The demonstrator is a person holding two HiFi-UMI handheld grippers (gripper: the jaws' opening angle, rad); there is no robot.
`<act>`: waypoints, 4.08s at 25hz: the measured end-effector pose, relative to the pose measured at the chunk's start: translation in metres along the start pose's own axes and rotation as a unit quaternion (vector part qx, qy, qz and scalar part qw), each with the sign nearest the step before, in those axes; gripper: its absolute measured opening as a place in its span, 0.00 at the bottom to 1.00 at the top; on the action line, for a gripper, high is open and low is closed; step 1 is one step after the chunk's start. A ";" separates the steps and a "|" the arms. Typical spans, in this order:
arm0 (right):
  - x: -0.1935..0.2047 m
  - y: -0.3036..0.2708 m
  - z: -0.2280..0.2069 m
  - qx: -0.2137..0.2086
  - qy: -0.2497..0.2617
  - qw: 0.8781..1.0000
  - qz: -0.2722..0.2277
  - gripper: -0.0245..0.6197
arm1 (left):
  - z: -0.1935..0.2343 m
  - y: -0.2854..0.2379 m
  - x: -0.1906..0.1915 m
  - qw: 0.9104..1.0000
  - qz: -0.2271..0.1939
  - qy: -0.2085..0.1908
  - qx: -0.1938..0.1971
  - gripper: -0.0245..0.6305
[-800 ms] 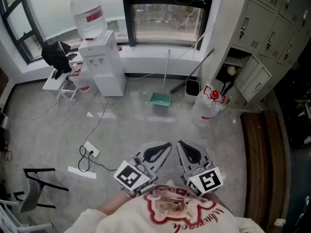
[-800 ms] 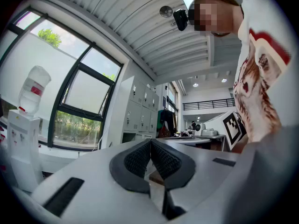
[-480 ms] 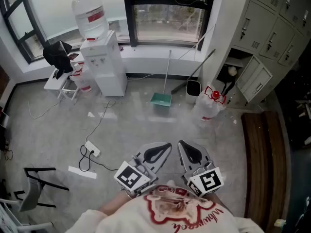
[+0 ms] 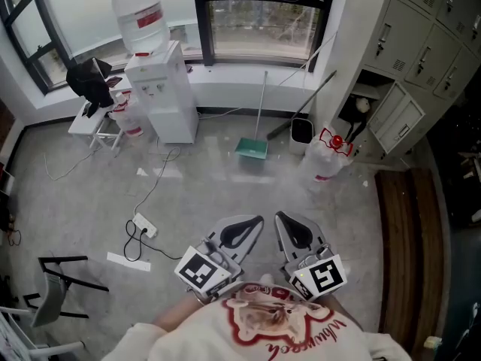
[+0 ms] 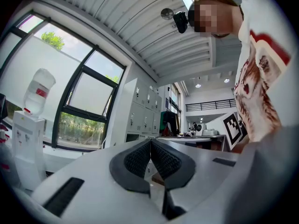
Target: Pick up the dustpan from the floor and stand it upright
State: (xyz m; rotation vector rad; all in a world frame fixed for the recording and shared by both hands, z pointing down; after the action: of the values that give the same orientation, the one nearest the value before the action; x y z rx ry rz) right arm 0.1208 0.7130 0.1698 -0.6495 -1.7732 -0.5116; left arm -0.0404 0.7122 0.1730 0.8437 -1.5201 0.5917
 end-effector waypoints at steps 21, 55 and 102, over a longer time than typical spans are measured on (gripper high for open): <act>0.029 -0.050 0.037 0.028 0.022 0.999 0.000 0.07 | 0.051 0.032 0.019 1.000 -0.005 0.010 0.025 0.07; -0.066 -0.318 -0.292 -0.021 0.006 1.000 0.021 0.07 | 0.333 -0.275 0.086 0.999 0.029 -0.008 -0.020 0.07; -0.015 -0.651 -0.547 0.072 -0.068 0.989 0.114 0.07 | 0.695 -0.494 0.261 0.992 0.087 0.089 -0.003 0.07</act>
State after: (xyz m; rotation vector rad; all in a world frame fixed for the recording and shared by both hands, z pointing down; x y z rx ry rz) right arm 0.0908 -0.1277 0.2974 -0.7893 -1.8138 -0.1847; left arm -0.0738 -0.1712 0.2864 0.6399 -1.4400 0.7705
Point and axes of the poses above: the fingertips, and each gripper's own axes: y backward along the fingers, z to its left, x out of its underside, the point moved 9 cm from there along y, backward along the fingers, and after that the axes turned 15 degrees about -y, right-handed, at the moved point
